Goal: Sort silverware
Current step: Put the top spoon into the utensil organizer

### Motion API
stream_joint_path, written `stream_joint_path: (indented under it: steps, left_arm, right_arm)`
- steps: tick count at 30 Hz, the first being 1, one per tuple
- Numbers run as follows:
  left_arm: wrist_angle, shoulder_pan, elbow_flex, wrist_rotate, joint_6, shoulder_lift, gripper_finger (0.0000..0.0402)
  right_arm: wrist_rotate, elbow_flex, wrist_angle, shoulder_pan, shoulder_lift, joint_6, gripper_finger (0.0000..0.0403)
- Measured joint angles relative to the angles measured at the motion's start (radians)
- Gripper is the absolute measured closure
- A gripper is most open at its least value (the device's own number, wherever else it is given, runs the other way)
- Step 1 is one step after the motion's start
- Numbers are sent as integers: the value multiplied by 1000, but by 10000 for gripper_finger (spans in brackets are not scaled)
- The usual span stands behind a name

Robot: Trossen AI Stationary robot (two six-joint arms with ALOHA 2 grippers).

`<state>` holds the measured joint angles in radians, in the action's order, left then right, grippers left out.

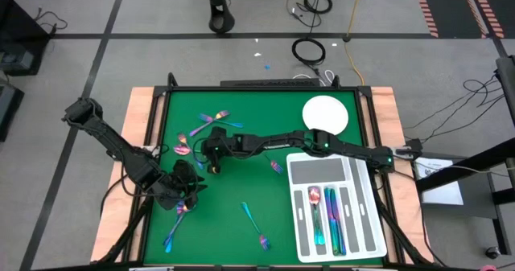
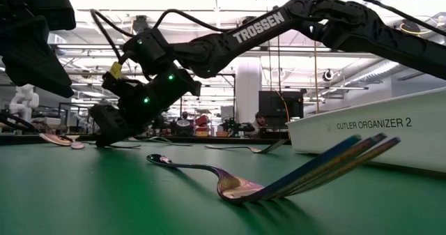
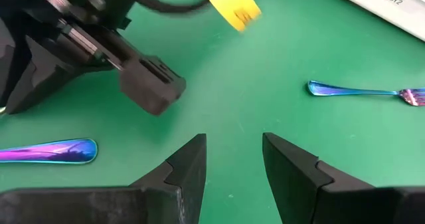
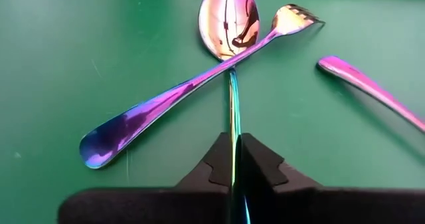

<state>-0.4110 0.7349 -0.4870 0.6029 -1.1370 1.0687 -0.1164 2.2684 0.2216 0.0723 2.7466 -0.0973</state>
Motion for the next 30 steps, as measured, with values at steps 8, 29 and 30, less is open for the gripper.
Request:
stream_joint_path:
  steps: [8,29,30]
  left_arm:
    - [0,0,0,0,2,-2,253]
    - [5,0,0,0,1,-6,253]
    - [5,0,0,0,1,-6,253]
  right_arm:
    - [-199,-3,58,-41,-27,-172,402]
    - [-735,-5,157,-142,-60,-661,403]
    - [-765,-6,160,-148,-59,-703,403]
